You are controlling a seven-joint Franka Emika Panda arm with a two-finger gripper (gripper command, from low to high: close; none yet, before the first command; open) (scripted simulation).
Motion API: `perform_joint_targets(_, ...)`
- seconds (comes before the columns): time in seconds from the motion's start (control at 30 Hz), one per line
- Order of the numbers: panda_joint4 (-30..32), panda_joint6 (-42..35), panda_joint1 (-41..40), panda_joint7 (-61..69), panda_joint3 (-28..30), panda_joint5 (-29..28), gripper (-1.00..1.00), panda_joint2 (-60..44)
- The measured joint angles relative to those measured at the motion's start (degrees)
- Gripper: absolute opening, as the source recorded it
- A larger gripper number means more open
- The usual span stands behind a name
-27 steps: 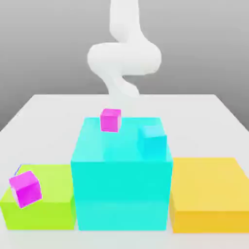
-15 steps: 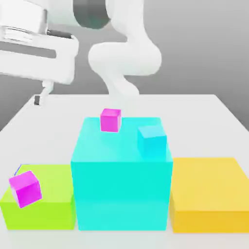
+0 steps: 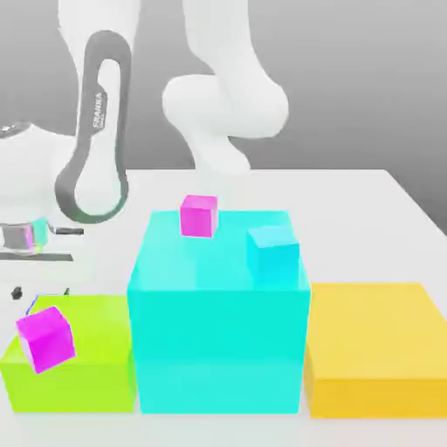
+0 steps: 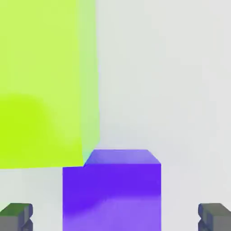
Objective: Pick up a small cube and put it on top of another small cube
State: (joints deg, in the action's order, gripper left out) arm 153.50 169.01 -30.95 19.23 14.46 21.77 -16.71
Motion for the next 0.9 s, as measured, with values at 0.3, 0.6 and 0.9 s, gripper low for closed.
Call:
perform_joint_targets(0.3, 0.04, -0.02, -0.59, -0.24, -0.51, -0.32, -1.0, -0.03)
perform_joint_targets(0.6, -1.28, -12.08, 4.88, -17.6, 9.05, -21.59, -1.0, 13.05)
perform_joint_targets(0.9, -10.48, -25.83, 11.78, -33.28, 5.9, -25.48, -1.0, 17.96)
